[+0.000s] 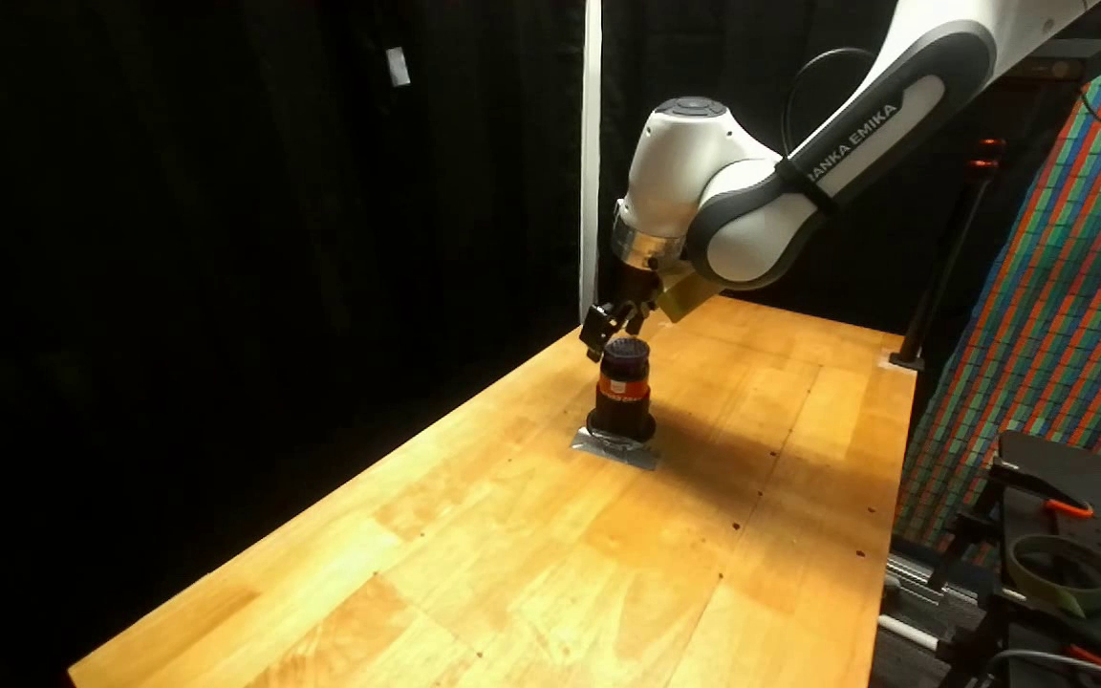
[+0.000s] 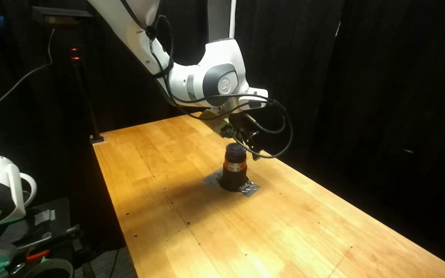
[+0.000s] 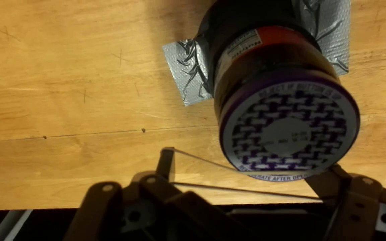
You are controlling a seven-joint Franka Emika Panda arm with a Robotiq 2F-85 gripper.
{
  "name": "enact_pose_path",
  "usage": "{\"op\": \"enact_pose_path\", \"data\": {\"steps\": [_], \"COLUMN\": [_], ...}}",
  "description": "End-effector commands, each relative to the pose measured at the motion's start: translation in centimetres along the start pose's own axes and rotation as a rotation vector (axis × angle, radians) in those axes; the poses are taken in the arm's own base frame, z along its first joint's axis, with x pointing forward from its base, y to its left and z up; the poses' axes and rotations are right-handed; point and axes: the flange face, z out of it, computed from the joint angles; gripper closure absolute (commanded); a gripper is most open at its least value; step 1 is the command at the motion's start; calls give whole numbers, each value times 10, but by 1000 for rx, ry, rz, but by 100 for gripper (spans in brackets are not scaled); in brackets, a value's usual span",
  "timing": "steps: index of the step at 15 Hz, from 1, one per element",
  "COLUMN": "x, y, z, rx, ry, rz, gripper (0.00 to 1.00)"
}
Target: Put the elastic on the cup
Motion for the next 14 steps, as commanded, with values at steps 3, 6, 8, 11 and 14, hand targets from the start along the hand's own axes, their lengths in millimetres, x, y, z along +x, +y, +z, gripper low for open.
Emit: {"op": "enact_pose_path", "data": {"steps": [3, 6, 8, 11, 14], "x": [-6, -5, -3, -1, -2], "y": [-5, -10, -14, -18, -19], "z": [3, 1, 0, -2, -8], "rx": [-20, -47, -52, -54, -64], "ry": [-139, -189, -192, -199, -220], "rz": [10, 18, 20, 20, 27], "gripper": [0, 0, 0, 0, 0]}}
